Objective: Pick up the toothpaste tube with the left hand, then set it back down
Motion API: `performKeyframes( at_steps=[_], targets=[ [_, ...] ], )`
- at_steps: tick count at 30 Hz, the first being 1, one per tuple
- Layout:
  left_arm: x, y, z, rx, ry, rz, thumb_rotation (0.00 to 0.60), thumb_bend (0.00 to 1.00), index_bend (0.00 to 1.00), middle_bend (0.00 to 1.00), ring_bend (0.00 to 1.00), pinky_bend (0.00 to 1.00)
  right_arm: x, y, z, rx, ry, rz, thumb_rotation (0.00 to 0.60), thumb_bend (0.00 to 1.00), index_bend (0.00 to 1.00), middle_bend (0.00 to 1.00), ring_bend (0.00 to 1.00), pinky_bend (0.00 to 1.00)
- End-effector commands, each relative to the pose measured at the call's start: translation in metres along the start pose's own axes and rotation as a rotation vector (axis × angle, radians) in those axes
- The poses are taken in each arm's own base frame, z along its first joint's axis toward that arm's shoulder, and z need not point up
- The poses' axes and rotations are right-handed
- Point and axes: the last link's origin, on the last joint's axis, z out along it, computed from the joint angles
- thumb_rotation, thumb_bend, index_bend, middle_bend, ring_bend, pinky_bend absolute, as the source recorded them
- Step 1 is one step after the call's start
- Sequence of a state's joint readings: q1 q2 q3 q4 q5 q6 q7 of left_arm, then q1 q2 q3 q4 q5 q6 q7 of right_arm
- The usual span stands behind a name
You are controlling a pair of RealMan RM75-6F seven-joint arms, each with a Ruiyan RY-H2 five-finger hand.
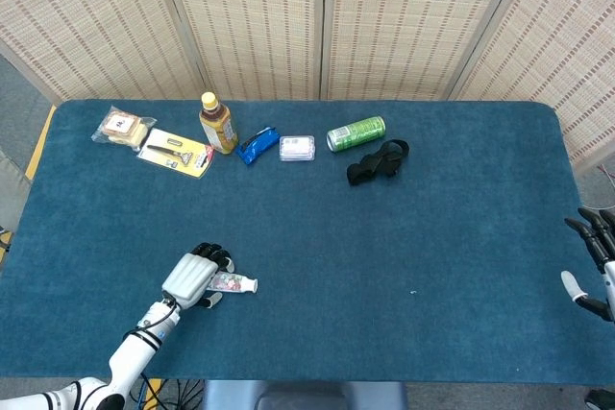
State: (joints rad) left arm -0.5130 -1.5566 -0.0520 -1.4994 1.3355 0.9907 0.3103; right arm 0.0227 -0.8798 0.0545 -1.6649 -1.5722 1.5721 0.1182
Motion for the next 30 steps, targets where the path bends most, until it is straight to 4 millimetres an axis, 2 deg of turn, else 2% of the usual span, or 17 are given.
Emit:
performKeyframes(
  at_steps=[1,18,26,30],
  targets=[
    [-0.0004,0.0011,0.0008,-0.002,0.002,0.002,0.6,0.24,0.36,0.24,0.14,0.11,-0.0001,0.0004,-0.0007,-0.001,-0.001,0.001,0.6,0.27,0.16,0.12,0.0,0.0],
    [-0.0071,0.0019,0.003,0.008,0.002,0.009,0.6,0.24,0.4,0.25,0.14,0.11,0.0024,0.0045,-0.0047,-0.007,0.006,0.008,0.6,0.27,0.16,0.12,0.0,0.0],
    [-0.0075,0.0001,-0.0032,-0.007,0.026,-0.008,0.6,0.25,0.49,0.31,0.15,0.11,0.0044,0.0042,-0.0064,-0.008,0.011,0.011,0.6,0.27,0.16,0.12,0.0,0.0],
    [-0.0026,-0.0004,-0.0052,-0.032,0.073,-0.031,0.6,0.28,0.52,0.38,0.19,0.14,0.0053,0.0032,-0.0077,-0.007,0.013,0.009,0.6,0.27,0.16,0.12,0.0,0.0]
  ],
)
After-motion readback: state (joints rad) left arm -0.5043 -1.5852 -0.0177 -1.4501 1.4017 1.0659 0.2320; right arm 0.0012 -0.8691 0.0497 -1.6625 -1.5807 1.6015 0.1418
